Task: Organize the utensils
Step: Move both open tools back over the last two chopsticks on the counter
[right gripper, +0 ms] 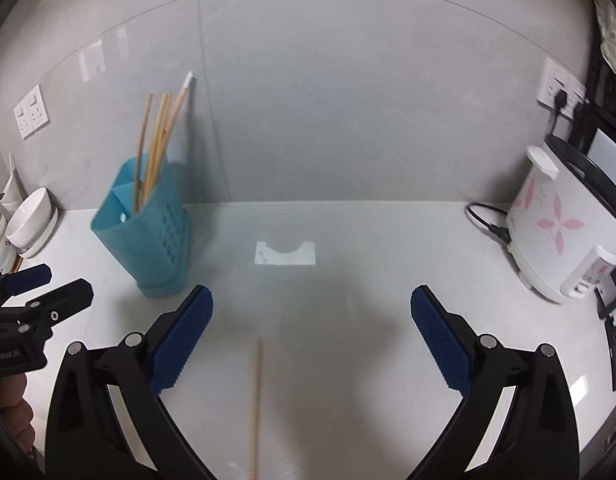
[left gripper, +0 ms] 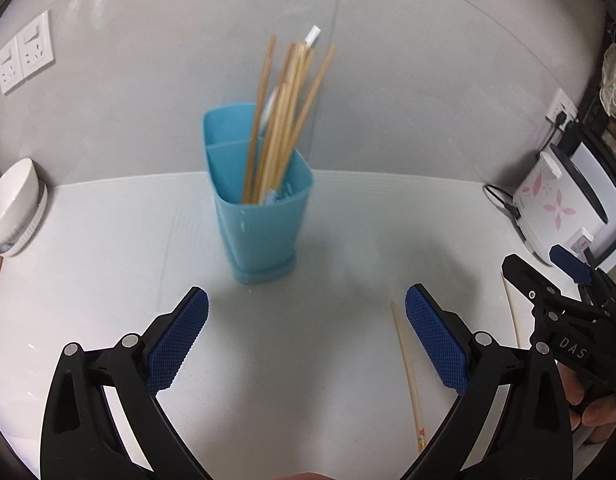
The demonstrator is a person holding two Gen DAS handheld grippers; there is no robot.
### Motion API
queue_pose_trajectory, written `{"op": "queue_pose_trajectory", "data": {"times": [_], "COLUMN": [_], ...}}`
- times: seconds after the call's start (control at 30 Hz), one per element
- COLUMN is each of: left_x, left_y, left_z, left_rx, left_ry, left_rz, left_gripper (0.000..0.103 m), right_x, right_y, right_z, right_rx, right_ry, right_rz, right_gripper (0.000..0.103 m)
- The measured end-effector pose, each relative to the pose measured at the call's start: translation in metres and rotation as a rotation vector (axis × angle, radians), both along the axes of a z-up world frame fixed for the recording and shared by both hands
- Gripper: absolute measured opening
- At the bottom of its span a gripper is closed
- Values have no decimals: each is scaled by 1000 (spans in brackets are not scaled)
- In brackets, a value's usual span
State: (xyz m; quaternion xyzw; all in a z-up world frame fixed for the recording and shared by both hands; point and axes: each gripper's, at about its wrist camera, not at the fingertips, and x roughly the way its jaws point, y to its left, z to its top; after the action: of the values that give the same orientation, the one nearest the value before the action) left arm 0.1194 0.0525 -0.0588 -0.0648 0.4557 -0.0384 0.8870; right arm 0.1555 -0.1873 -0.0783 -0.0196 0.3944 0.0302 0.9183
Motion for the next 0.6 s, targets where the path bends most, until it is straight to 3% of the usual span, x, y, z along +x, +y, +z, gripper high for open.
{"op": "queue_pose_trajectory", "data": {"times": [0.3,0.6], "left_x": [-18,-29], "left_y": [-46,-83], "left_z": [-33,-70], "left_rx": [-10,-25], "left_ry": [109,236], "left_rz": [-31,-46], "left_gripper": [97,96], "right_x": [-34,-50], "right_y": [-75,-117], "right_z": [-28,-60], "right_rx": [-21,-44], "right_ry": [102,215], "right_rz": [-81,-83], "right_gripper": [95,95]}}
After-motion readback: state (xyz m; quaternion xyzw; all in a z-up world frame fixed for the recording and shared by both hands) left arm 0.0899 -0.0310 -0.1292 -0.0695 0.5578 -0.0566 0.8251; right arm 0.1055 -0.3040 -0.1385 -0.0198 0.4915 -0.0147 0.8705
